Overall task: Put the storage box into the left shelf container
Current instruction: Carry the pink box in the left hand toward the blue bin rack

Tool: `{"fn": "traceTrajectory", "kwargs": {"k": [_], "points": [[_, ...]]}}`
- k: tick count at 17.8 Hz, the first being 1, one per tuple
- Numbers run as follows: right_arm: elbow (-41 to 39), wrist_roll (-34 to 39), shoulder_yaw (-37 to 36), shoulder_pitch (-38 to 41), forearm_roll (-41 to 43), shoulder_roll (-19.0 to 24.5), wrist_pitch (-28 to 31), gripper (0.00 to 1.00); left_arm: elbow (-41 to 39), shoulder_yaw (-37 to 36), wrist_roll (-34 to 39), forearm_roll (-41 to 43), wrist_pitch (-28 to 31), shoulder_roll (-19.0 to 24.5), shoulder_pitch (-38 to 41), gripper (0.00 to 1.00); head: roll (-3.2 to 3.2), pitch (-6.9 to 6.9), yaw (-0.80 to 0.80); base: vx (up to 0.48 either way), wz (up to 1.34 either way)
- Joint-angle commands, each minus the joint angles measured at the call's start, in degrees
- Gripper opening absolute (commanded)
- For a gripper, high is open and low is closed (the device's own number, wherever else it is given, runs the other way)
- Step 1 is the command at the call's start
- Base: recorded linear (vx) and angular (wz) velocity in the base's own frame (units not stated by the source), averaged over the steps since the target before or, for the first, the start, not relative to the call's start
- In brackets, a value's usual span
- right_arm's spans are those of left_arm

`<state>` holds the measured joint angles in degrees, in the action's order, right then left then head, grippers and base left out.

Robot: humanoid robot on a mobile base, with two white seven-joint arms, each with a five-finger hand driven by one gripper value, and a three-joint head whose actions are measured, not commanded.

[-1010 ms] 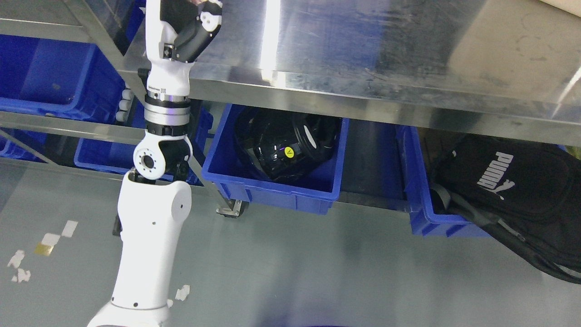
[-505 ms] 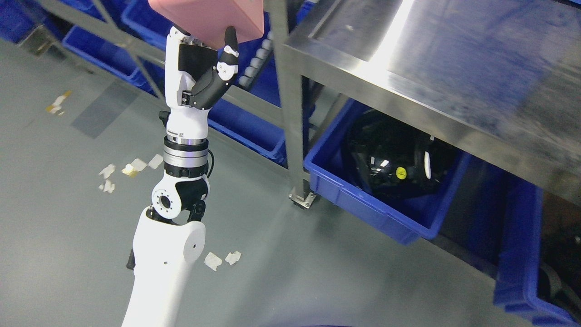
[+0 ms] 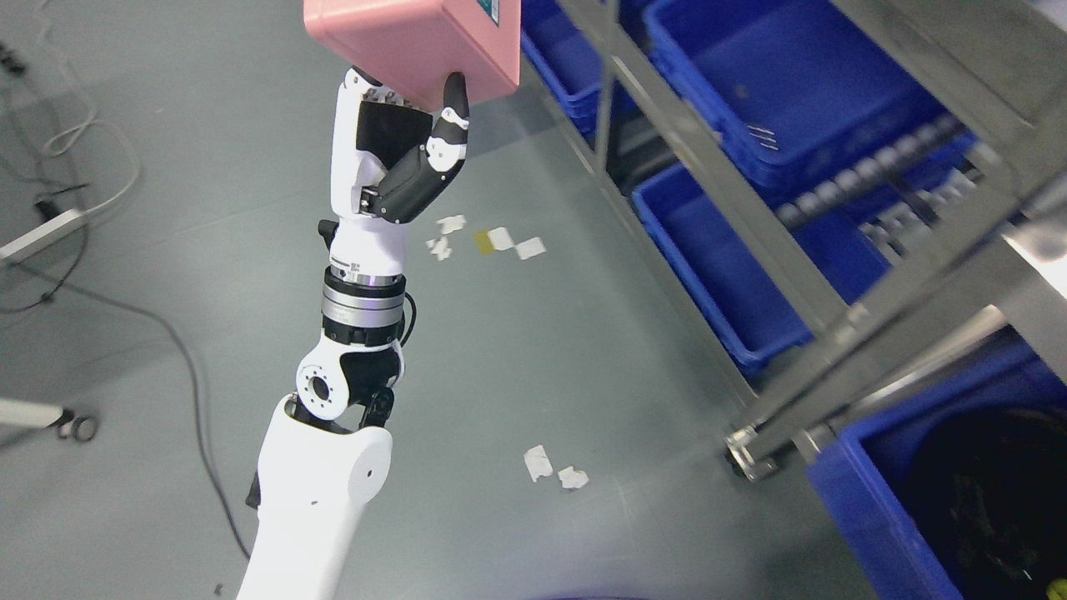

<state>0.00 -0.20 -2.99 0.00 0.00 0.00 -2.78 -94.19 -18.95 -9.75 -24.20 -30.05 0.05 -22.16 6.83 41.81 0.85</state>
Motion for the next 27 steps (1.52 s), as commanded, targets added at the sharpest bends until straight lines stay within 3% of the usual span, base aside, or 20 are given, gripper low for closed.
{"fn": "traceTrajectory", "kwargs": {"k": [1, 10, 21, 27], "points": [[-1.0, 0.02, 0.0, -0.26, 1.23, -1.0, -0.04, 1.0, -1.88, -1.62, -0.09, -0.24, -0.18, 0.95, 2.02, 0.02, 0.0, 0.0, 0.0, 0.269, 1.18], [-1.0, 0.11, 0.0, -0.18, 1.23, -1.0, -0.04, 1.0, -1.88, 1.46, -0.88, -0.15, -0.18, 0.95, 6.5, 0.02, 0.0, 0.0, 0.0, 0.376, 0.79], [-1.0, 0.02, 0.0, -0.26, 1.23, -1.0, -0.04, 1.0, -1.7, 3.39, -4.04, 0.29, 4.48, 0.95, 20.03, 0.04, 0.0, 0.0, 0.0, 0.514, 0.15], [-1.0, 0.02, 0.0, -0.26, 1.23, -1.0, -0.04, 1.0, -1.61, 8.14, -6.07, 1.78, 4.12, 0.95, 21.89, 0.04, 0.0, 0.0, 0.0, 0.595, 0.07]]}}
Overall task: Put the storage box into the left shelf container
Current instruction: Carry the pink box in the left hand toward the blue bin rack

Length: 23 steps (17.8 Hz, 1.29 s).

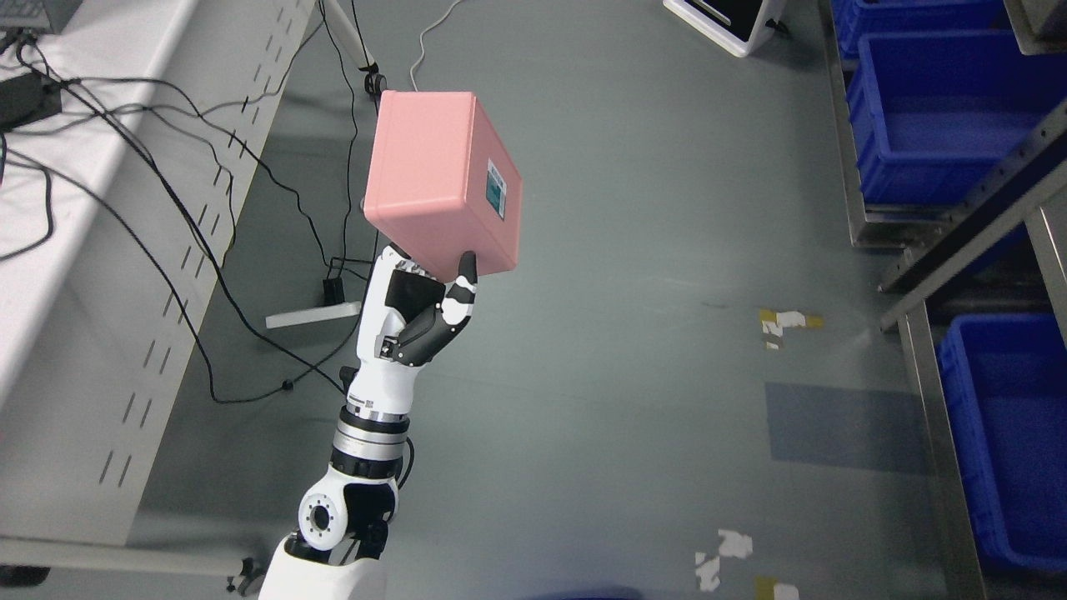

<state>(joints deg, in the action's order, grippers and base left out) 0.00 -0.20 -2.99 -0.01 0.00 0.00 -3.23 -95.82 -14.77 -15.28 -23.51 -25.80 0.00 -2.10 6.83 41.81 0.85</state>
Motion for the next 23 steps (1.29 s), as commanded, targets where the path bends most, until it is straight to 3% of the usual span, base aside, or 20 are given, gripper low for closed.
{"fn": "traceTrajectory", "kwargs": {"k": [1, 6, 13, 17, 23], "points": [[-1.0, 0.02, 0.0, -0.26, 1.23, -1.0, 0.42, 1.0, 0.02, 3.53, -0.97, 1.18, -0.13, 1.0, 2.1, 0.04, 0.0, 0.0, 0.0, 0.738, 0.12], [-1.0, 0.02, 0.0, -0.17, 1.23, -1.0, 0.42, 1.0, 0.19, 1.15, -6.5, 2.76, -0.13, 1.0, 6.04, 0.04, 0.0, 0.0, 0.0, 0.61, -0.17], [-1.0, 0.02, 0.0, -0.25, 1.23, -1.0, 0.33, 1.0, 0.37, -4.12, -18.63, 6.28, -2.24, 4.66, 18.53, 0.05, 0.0, 0.0, 0.0, 0.48, -1.1], [-1.0, 0.11, 0.0, -0.26, 1.23, -1.0, 0.42, 1.0, 0.54, -3.34, -18.73, 6.37, -2.15, 5.1, 16.79, 0.06, 0.0, 0.0, 0.0, 0.316, -1.54], [-1.0, 0.02, 0.0, -0.26, 1.23, -1.0, 0.33, 1.0, 5.8, -1.06, -18.47, 7.15, 2.58, 6.68, 6.25, 0.06, 0.0, 0.0, 0.0, 0.257, -1.23]]}}
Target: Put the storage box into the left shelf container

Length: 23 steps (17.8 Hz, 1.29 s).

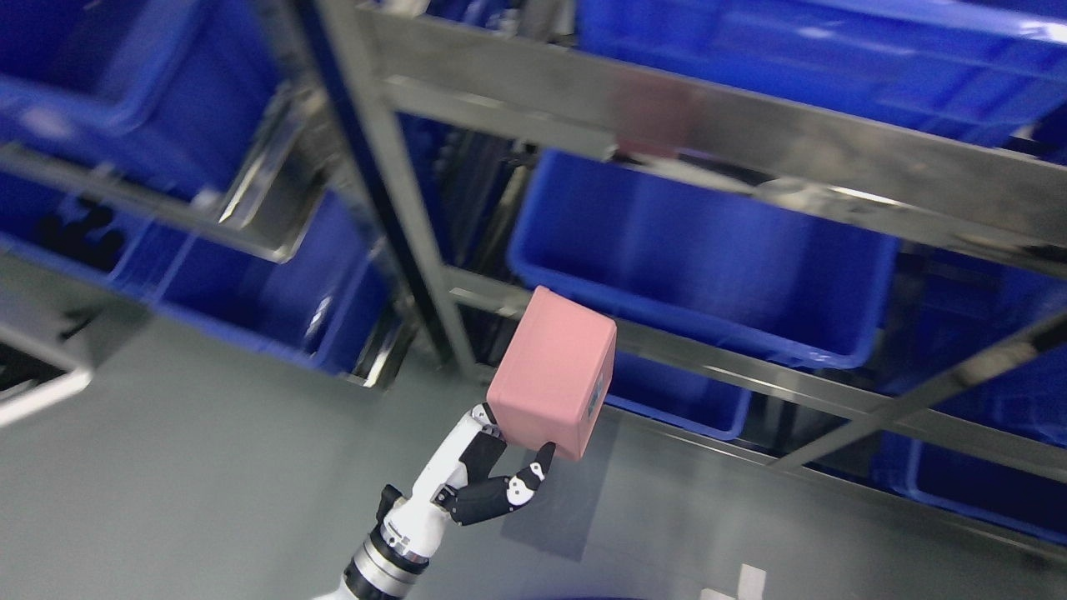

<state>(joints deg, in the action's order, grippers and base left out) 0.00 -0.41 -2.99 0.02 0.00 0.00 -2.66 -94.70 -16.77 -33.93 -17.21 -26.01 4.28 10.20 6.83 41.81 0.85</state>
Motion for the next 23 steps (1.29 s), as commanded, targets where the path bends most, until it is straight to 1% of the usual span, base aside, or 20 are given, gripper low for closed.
{"fn": "traceTrajectory", "kwargs": {"k": [1, 3, 5, 7, 9, 11, 13, 15, 16, 19, 20, 21, 22, 23], "points": [[-1.0, 0.24, 0.0, -0.19, 1.23, -1.0, -0.15, 1.0, 6.09, 1.73, 0.18, 0.86, 3.68, 2.14, -8.16, 0.06, 0.0, 0.0, 0.0, 0.222, -0.86], [-1.0, 0.24, 0.0, -0.19, 1.23, -1.0, -0.24, 1.0, 9.6, 3.4, 0.18, 0.86, 5.79, 2.14, -13.26, 0.06, 0.0, -0.01, 0.0, 0.208, -0.71], [-1.0, 0.24, 0.0, -0.19, 1.23, -1.0, -0.15, 1.0, 12.25, 3.41, 0.01, 1.38, 7.55, 3.01, -16.34, 0.06, 0.0, -0.01, 0.0, 0.179, -0.57], [-1.0, 0.24, 0.0, -0.28, 1.23, -1.0, -0.15, 1.0, 16.28, 4.37, -0.08, 6.98, 8.61, 3.46, -19.94, 0.06, 0.0, -0.01, 0.0, 0.168, -0.52], [-1.0, 0.32, 0.0, -0.28, 1.23, -1.0, -0.15, 1.0, 20.14, 5.86, -0.08, 9.63, 10.97, 3.63, -24.94, 0.07, 0.0, -0.03, 0.0, 0.144, -0.45], [-1.0, 0.24, 0.0, -0.19, 1.23, -1.0, -0.15, 1.0, 25.94, 5.87, -0.6, 16.38, 12.21, 3.81, -30.57, 0.09, 0.0, -0.04, 0.0, 0.128, -0.36], [-1.0, 0.24, 0.0, -0.28, 1.23, -1.0, -0.24, 1.0, 29.47, 6.65, -3.14, 25.24, 11.87, 3.81, -32.34, 0.09, 0.0, -0.04, 0.0, 0.115, -0.25], [-1.0, 0.24, 0.0, -0.19, 1.23, -1.0, -0.15, 1.0, 30.71, 7.8, -3.68, 33.95, 11.6, 2.93, -34.62, 0.11, 0.0, -0.04, 0.0, 0.088, -0.21], [-1.0, 0.24, 0.0, -0.19, 1.23, -1.0, -0.24, 1.0, 31.32, 7.8, -3.68, 36.69, 11.34, 2.49, -35.77, 0.14, 0.0, -0.04, 0.0, 0.083, -0.16], [-1.0, 0.24, -0.08, -0.19, 1.23, -1.0, -0.15, 1.0, 31.68, 7.71, -3.68, 39.09, 11.42, 2.14, -37.18, 0.25, 0.0, -0.04, 0.0, 0.054, -0.12], [-1.0, 0.32, 0.0, -0.28, 1.23, -1.0, -0.24, 1.0, 31.68, 7.71, -3.68, 39.26, 11.51, 2.14, -37.18, 0.32, 0.0, -0.04, 0.0, 0.044, -0.09], [-1.0, 0.24, 0.0, -0.19, 1.23, -1.0, -0.15, 1.0, 31.68, 7.8, -3.68, 39.18, 11.68, 2.05, -37.18, 0.45, 0.0, -0.04, 0.0, 0.031, -0.05], [-1.0, 0.24, 0.0, -0.28, 1.23, -1.0, -0.15, 1.0, 31.51, 7.97, -3.6, 38.92, 11.69, 1.53, -37.27, 0.61, 0.0, -0.04, 0.0, 0.031, -0.05], [-1.0, 0.24, 0.0, -0.19, 1.23, -1.0, -0.15, 1.0, 31.24, 8.24, -3.51, 38.74, 11.77, 0.48, -37.36, 0.75, 0.0, -0.04, 0.0, 0.017, -0.02]]}}
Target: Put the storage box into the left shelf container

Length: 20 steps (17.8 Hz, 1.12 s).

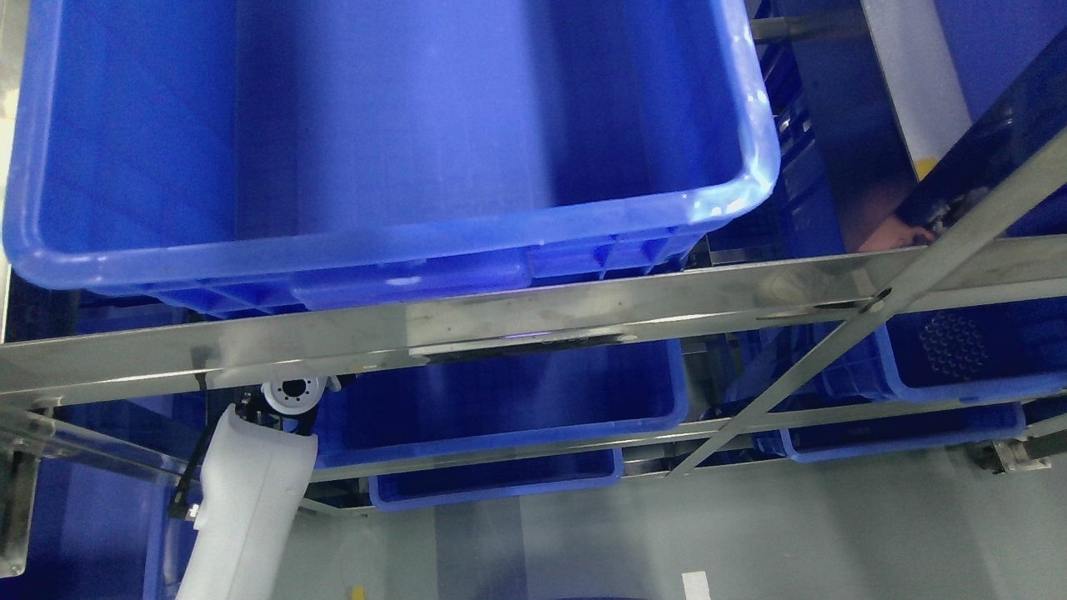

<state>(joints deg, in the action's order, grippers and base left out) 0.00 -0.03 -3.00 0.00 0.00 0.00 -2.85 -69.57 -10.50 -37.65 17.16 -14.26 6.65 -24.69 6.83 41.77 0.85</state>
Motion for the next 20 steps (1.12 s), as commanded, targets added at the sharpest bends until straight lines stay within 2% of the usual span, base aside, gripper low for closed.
{"fn": "traceTrajectory", "kwargs": {"k": [1, 2, 4, 6, 7, 14, 17, 20], "points": [[-1.0, -0.14, 0.01, -0.17, 1.23, -1.0, 0.04, 1.0, 5.94, 2.5, 0.64, 4.29, 0.02, -3.38, -2.73, 0.85, 0.0, 0.0, 0.0, 0.017, -0.02], [-1.0, -0.14, 0.01, -0.26, 1.23, -1.0, 0.04, 1.0, 5.5, 4.77, 0.73, 4.11, -0.24, -5.65, -2.99, 0.99, 0.0, 0.0, 0.0, 0.0, 0.0], [-1.0, -0.14, 0.01, -0.18, 1.23, -1.0, 0.04, 1.0, 2.44, 8.47, 0.73, 0.54, -0.85, -5.65, -2.47, 0.99, 0.0, 0.0, 0.0, 0.0, 0.0], [-1.0, -0.14, 0.01, -0.17, 1.23, -1.0, 0.04, 1.0, -0.99, 7.78, 1.52, -12.27, -0.51, -5.65, -1.42, 0.99, 0.0, 0.0, 0.0, 0.0, 0.0], [-1.0, -0.14, 0.01, -0.17, 1.23, -1.0, -0.05, 1.0, -3.96, 7.87, 3.79, -15.02, -0.24, -5.65, -0.28, 0.99, 0.0, 0.0, 0.0, 0.0, 0.0], [-1.0, -0.14, 0.01, -0.26, 1.23, -1.0, 0.04, 1.0, -24.01, 5.85, 28.56, -16.9, 0.11, -5.65, 16.58, 0.99, 0.0, 0.0, 0.0, 0.0, 0.0], [-1.0, -0.14, 0.01, -0.18, 1.23, -1.0, 0.04, 1.0, -26.94, 5.23, 29.64, -16.9, -1.64, -5.65, 23.71, 0.99, 0.0, 0.0, 0.0, 0.0, 0.0], [-1.0, -0.14, 0.01, -0.26, 1.23, -1.0, 0.04, 1.0, -26.93, 6.19, 29.56, -16.9, -8.48, -5.65, 27.49, 1.0, 0.0, 0.0, 0.0, 0.0, 0.0]]}}
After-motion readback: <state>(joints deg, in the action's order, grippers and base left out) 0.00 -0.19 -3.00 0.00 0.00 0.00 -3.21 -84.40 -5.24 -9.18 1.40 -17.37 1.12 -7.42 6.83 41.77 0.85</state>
